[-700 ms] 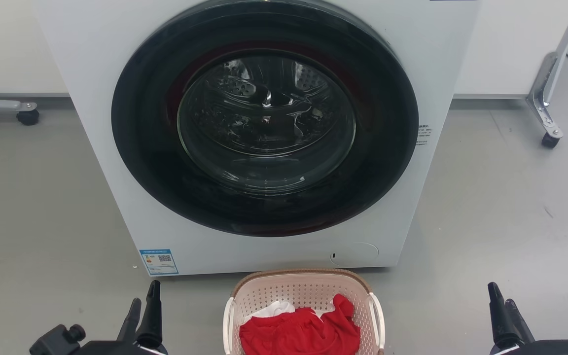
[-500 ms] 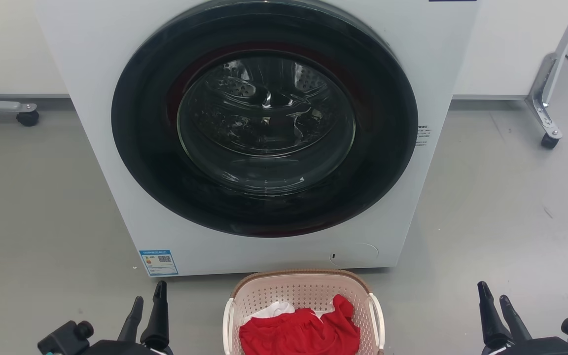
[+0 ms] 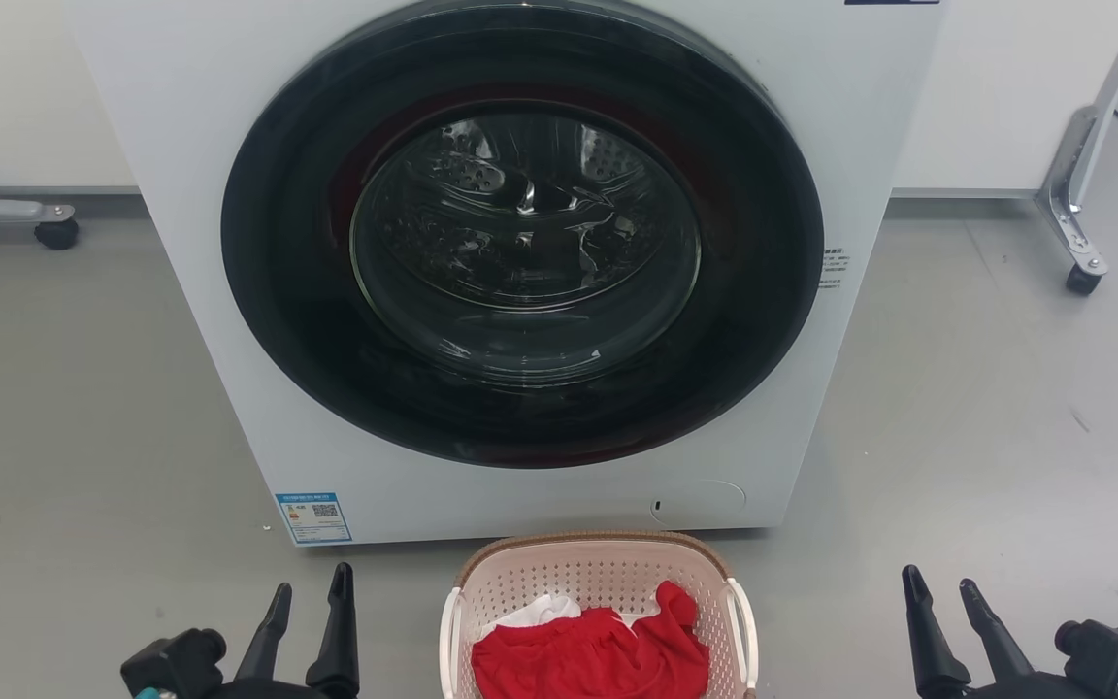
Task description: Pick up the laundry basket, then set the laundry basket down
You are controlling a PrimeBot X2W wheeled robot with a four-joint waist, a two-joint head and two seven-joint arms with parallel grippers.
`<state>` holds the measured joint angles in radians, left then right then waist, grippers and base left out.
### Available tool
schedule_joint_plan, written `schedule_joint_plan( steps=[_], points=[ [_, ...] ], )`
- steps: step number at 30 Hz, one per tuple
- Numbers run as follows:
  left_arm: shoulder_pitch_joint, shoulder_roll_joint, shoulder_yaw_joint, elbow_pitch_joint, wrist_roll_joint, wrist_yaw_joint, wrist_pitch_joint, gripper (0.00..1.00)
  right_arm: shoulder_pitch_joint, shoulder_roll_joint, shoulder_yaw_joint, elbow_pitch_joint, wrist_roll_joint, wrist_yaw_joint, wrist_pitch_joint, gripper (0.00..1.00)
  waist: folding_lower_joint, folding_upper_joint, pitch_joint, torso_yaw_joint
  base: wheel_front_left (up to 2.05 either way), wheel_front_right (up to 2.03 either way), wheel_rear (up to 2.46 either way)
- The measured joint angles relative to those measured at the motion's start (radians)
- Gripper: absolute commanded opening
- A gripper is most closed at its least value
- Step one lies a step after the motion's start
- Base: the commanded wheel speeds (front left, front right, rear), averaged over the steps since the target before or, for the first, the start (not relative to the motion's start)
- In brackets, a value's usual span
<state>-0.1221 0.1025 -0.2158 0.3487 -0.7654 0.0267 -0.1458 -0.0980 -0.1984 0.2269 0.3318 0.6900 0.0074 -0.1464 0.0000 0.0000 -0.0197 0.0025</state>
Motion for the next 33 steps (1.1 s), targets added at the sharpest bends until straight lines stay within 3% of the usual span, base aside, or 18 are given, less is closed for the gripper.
schedule_joint_plan(
  steps=[27, 33],
  points=[
    [-0.004, 0.002, -0.058, 0.074, 0.347, 0.072, -0.103, 1.00, -0.011, -0.027, 0.108, 0.055, -0.309, -0.052, -0.102, 1.00, 0.0000, 0.0000, -0.005, 0.001, 0.00, 0.00, 0.00],
    [-0.004, -0.001, -0.055, 0.087, 0.355, 0.079, -0.104, 1.00, -0.011, -0.028, 0.104, 0.060, -0.320, -0.053, -0.103, 1.00, 0.0000, 0.0000, -0.004, 0.002, 0.00, 0.00, 0.00]
  ],
)
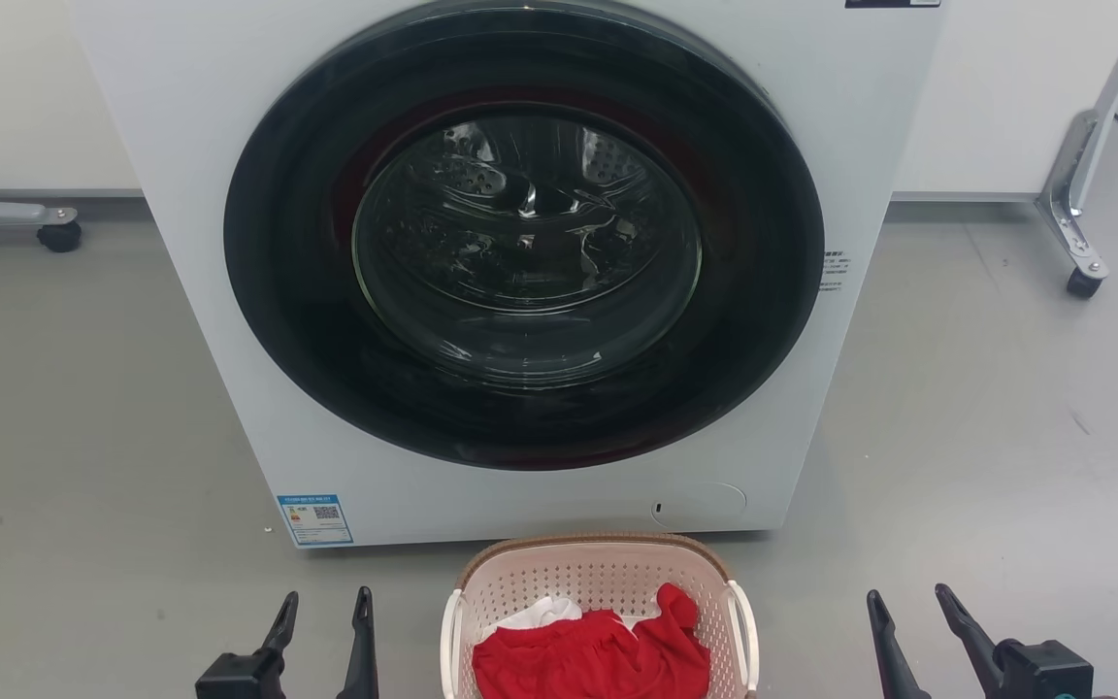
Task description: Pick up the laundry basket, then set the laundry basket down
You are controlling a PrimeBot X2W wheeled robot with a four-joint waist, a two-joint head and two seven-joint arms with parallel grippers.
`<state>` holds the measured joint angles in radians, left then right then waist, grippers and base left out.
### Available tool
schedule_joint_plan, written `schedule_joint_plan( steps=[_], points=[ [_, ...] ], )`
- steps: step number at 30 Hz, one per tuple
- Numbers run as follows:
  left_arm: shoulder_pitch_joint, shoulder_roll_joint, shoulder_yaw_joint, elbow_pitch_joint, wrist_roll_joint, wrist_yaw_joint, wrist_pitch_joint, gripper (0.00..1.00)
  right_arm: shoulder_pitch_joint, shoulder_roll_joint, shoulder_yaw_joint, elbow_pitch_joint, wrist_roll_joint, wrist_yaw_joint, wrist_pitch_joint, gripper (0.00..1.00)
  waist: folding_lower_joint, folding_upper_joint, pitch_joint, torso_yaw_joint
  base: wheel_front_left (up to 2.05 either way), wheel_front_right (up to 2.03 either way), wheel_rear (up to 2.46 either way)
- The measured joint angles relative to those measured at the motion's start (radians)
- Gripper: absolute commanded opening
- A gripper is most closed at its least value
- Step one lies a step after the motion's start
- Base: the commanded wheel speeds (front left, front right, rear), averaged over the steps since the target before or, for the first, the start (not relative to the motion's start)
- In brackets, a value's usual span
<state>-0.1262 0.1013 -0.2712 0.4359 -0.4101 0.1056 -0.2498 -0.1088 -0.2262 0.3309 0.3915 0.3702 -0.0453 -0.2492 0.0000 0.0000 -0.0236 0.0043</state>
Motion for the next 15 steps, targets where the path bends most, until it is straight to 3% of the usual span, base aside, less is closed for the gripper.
schedule_joint_plan(
  steps=[15],
  points=[
    [0.000, -0.007, 0.009, 0.015, 0.007, 0.000, 0.000, 1.00, 0.000, 0.000, -0.015, 0.001, 0.000, -0.008, 0.000, 1.00, 0.0000, 0.0000, 0.005, 0.002, 0.00, 0.00, 0.00]
  ],
)
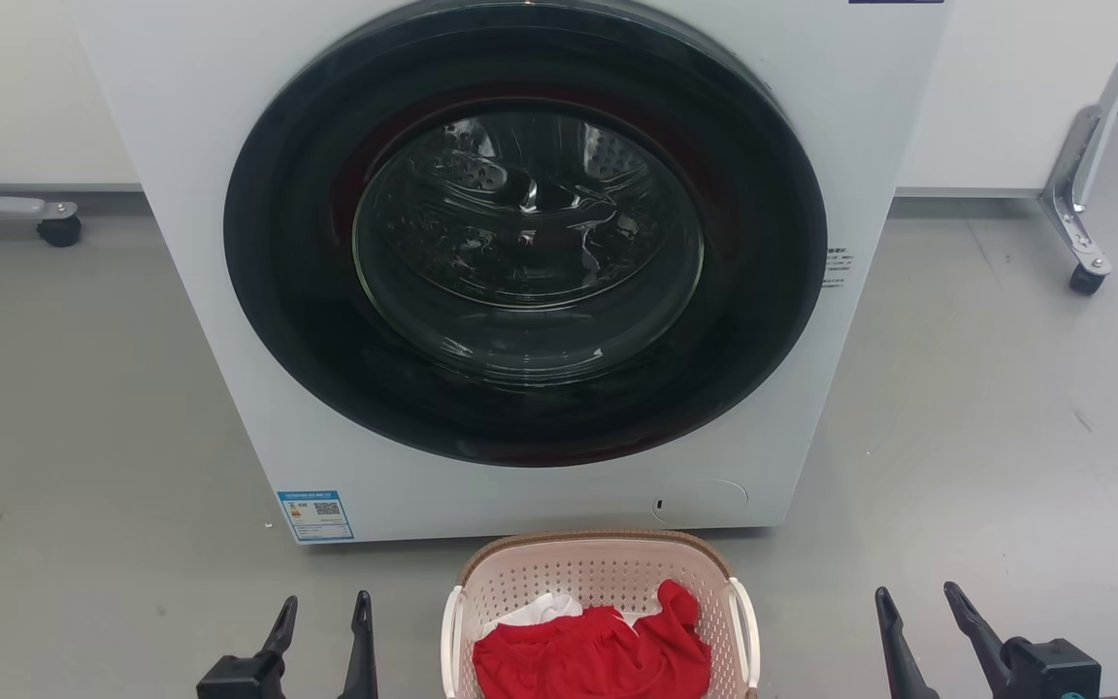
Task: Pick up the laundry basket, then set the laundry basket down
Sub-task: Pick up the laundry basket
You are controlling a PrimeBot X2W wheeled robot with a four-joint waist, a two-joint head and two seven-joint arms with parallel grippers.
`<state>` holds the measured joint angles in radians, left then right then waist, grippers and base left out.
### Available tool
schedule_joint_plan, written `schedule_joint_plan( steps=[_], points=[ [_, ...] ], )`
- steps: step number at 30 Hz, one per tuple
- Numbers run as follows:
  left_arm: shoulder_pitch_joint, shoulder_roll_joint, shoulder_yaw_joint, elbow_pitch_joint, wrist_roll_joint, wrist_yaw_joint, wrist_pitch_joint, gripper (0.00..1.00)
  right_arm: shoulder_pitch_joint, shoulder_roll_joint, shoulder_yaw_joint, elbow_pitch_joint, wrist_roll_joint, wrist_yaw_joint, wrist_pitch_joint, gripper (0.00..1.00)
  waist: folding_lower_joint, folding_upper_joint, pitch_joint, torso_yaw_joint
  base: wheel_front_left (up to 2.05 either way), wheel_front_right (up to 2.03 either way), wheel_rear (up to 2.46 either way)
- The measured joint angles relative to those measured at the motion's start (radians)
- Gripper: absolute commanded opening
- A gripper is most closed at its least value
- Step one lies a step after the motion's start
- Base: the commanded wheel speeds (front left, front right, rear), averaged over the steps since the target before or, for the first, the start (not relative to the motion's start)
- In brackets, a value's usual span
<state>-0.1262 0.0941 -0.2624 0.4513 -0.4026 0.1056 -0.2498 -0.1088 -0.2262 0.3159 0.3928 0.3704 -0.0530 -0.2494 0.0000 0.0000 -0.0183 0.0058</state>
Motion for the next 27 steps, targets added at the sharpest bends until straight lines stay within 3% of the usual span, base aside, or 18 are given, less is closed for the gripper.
schedule_joint_plan(
  steps=[13, 27],
  points=[
    [0.000, -0.002, 0.000, -0.002, 0.036, 0.000, 0.000, 1.00, 0.000, 0.001, -0.007, -0.001, -0.001, 0.000, 0.000, 1.00, 0.0000, 0.0000, 0.025, -0.002, 0.00, 0.00, 0.00],
    [-0.046, -0.016, 0.002, -0.022, 0.045, 0.001, 0.000, 1.00, -0.047, -0.001, -0.018, -0.014, -0.002, 0.010, 0.000, 1.00, 0.0001, 0.0001, 0.135, -0.016, 0.00, 0.00, 0.00]
  ],
)
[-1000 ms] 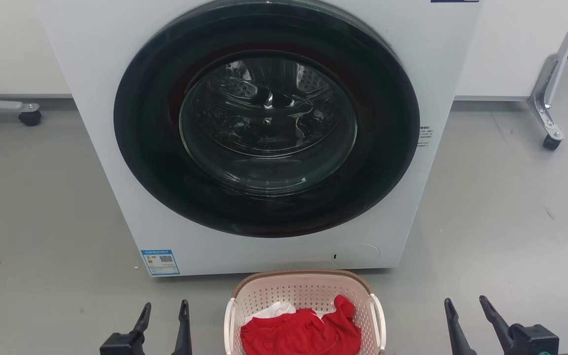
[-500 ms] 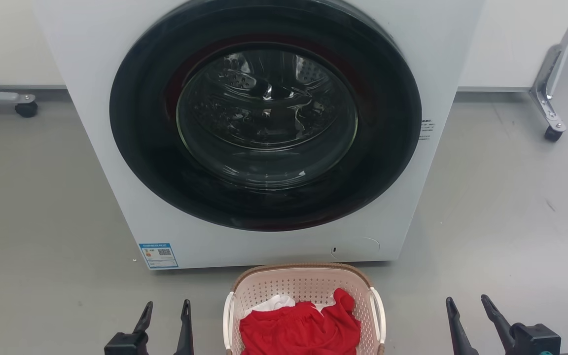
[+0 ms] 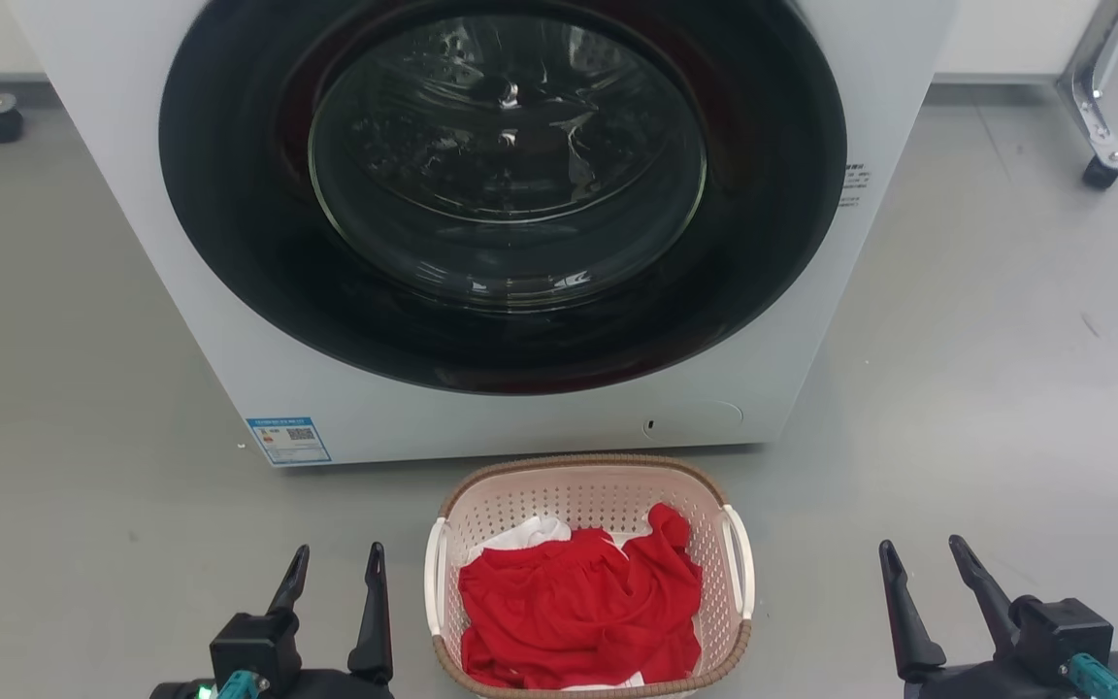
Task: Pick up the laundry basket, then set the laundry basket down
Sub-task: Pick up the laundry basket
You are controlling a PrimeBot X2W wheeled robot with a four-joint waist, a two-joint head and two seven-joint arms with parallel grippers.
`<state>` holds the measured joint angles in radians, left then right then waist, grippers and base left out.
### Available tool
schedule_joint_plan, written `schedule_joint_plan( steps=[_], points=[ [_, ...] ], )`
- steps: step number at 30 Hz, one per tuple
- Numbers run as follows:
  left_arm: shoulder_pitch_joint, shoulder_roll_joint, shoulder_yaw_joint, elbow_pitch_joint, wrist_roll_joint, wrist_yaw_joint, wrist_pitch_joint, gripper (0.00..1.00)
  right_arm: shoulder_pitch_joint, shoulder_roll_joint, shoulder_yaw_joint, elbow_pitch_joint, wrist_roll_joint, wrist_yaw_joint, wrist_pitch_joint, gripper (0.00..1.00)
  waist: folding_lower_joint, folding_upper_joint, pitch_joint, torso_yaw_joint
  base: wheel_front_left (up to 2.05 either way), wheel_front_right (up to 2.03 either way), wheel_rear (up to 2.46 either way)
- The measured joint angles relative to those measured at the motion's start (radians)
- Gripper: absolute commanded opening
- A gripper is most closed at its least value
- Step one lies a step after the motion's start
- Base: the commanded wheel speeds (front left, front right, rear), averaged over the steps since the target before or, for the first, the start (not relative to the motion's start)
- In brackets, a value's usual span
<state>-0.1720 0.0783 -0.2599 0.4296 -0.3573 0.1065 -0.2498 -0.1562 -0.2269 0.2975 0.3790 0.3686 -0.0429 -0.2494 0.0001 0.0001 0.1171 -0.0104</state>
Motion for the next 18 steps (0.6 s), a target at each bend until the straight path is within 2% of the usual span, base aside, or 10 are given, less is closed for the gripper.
schedule_joint_plan(
  steps=[18],
  points=[
    [-0.141, -0.016, -0.005, -0.019, 0.037, 0.008, 0.000, 1.00, -0.136, -0.013, -0.027, -0.026, -0.008, 0.017, 0.000, 1.00, 0.0001, 0.0000, 0.231, -0.019, 0.00, 0.00, 0.00]
  ],
)
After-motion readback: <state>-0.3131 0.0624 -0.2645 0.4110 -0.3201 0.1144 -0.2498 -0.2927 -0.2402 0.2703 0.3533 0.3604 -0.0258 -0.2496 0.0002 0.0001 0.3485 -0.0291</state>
